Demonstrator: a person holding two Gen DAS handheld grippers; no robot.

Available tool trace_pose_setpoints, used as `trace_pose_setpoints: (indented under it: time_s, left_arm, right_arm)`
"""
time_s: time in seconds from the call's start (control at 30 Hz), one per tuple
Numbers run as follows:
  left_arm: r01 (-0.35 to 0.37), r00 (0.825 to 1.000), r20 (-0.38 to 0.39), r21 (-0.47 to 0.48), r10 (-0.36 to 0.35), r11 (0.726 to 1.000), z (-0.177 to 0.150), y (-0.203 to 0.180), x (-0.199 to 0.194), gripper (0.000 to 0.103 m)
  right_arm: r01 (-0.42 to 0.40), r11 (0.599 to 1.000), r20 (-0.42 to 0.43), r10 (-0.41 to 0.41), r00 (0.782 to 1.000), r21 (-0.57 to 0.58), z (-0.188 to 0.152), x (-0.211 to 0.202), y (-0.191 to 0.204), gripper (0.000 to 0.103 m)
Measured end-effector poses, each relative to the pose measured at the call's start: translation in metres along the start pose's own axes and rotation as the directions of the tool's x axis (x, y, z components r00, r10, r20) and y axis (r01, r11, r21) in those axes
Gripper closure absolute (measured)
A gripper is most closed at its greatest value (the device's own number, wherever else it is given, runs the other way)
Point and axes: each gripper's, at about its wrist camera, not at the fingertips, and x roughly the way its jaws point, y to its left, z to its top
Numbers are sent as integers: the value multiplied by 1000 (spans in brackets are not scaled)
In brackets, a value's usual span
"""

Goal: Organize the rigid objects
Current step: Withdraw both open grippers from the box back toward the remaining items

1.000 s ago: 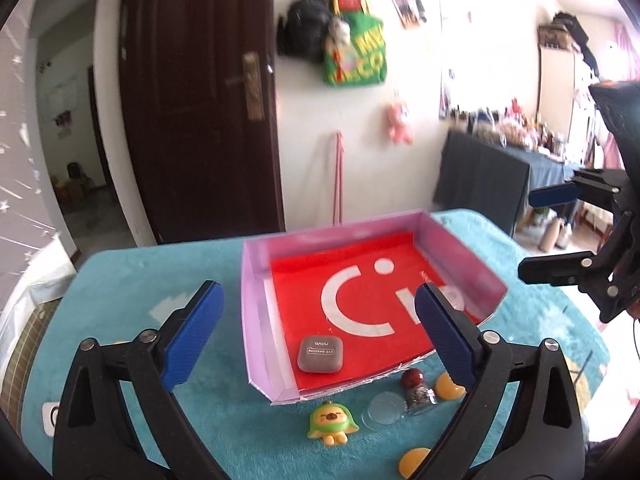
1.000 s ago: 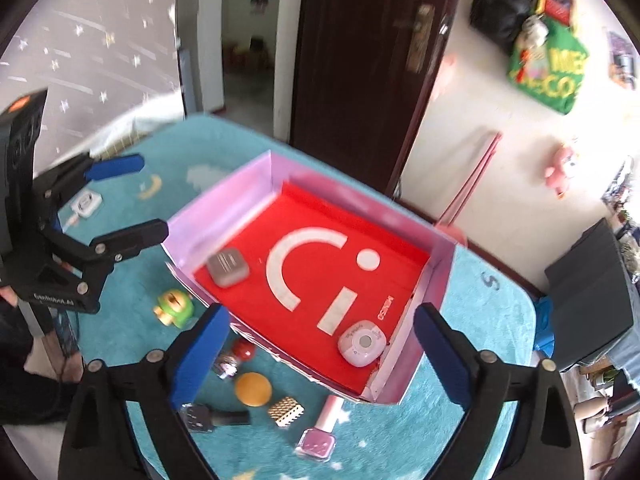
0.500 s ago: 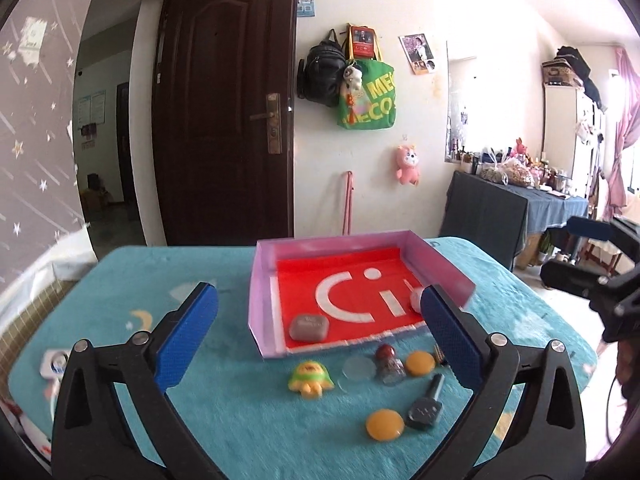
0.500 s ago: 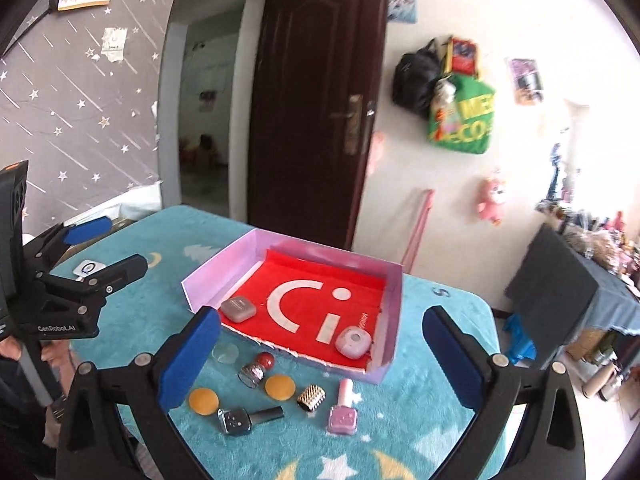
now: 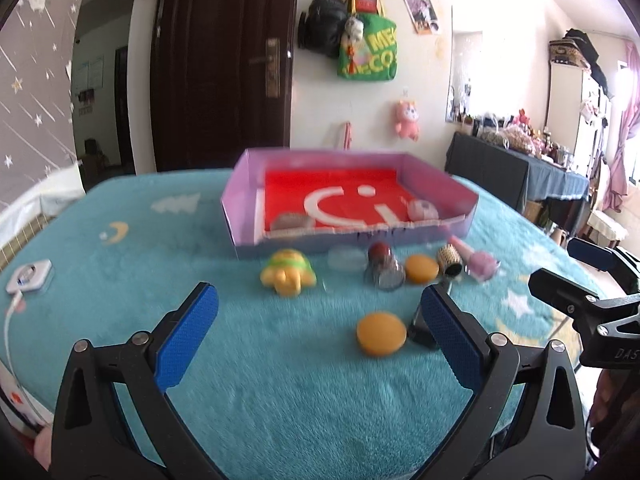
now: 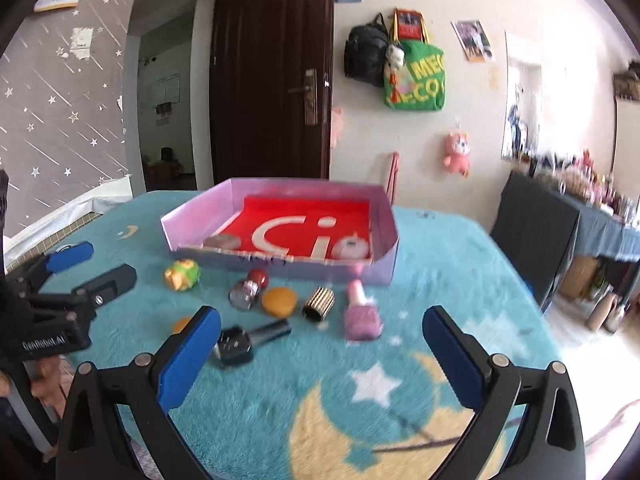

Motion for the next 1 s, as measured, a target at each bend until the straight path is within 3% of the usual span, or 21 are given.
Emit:
trace_pose_setpoints:
  time_s: [0.27,0.47,0.83,1.0]
  left_arm:
    - [1,997,-75,-7,-2,1000,-13,2,20,0]
    - [12,994,-107,1,-12,1000,-18,2,27,0]
    - [1,993,-119,1,-1,1000,-8,31,28,0]
    - [0,992,-123,7,0,1000,-6,43,30,0]
  right_arm:
    - [29,999,-44,-27,999,35,-29,24,3,0]
    - [-4,997,-93,11,996,75,-40,40,3,0]
    - [-83,989,-155,102,983,122,-24,71,20,0]
    - [-46,991,-218,73,973,127,-18,92,31,0]
